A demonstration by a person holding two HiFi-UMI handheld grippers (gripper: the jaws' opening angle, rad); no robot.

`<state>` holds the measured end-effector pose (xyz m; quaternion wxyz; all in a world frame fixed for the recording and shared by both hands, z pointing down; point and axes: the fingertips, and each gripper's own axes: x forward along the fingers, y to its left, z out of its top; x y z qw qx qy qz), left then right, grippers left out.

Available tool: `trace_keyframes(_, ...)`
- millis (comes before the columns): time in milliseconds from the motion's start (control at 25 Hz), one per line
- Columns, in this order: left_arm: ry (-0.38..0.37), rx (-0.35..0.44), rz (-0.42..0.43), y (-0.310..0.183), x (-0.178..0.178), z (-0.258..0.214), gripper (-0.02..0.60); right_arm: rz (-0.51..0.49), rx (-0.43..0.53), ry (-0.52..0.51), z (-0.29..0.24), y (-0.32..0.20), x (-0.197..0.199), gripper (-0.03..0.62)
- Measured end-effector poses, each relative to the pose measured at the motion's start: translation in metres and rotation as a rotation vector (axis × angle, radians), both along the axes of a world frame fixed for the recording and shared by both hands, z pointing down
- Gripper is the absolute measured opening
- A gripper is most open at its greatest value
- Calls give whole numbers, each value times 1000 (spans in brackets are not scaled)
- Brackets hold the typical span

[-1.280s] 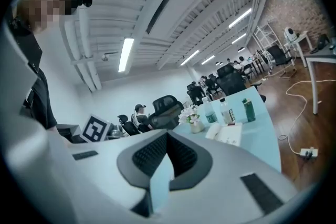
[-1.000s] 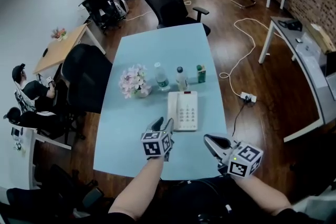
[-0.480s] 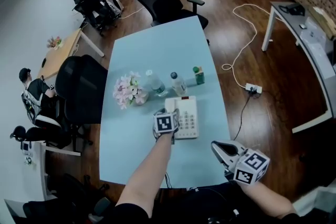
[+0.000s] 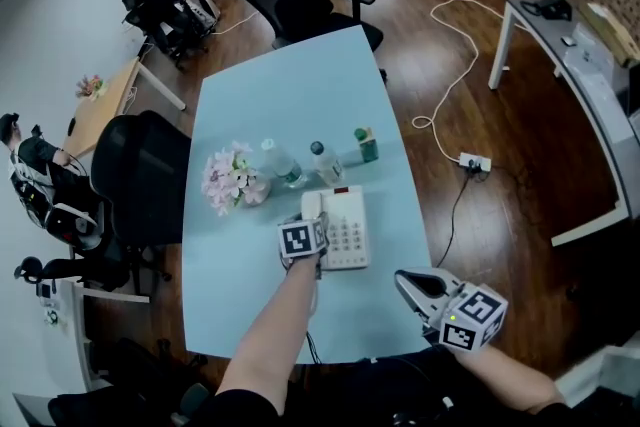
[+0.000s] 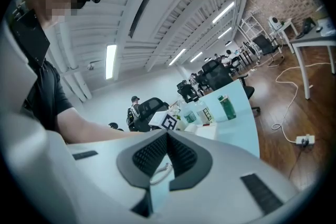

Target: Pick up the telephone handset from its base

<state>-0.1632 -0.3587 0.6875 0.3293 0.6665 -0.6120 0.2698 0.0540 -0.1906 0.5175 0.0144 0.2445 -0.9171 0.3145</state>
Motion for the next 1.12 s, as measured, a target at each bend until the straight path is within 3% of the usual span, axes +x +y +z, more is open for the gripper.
trace_keyframes(200,31,11,-20,3,-2,-8,232,-10,4,2,-1,2,-6,14)
trace_keyframes(520,101,94,-5,22,2,-56,230,-12,32,-4,-15,18,-18,14)
trace_keyframes(800,212,252,51,73,10,-129,230,-16,76,-13,-29,53,-36,14)
trace_keyframes(1120,363,440,140,179,18,-209,230,-19,112,-32,-46,106,-59,15)
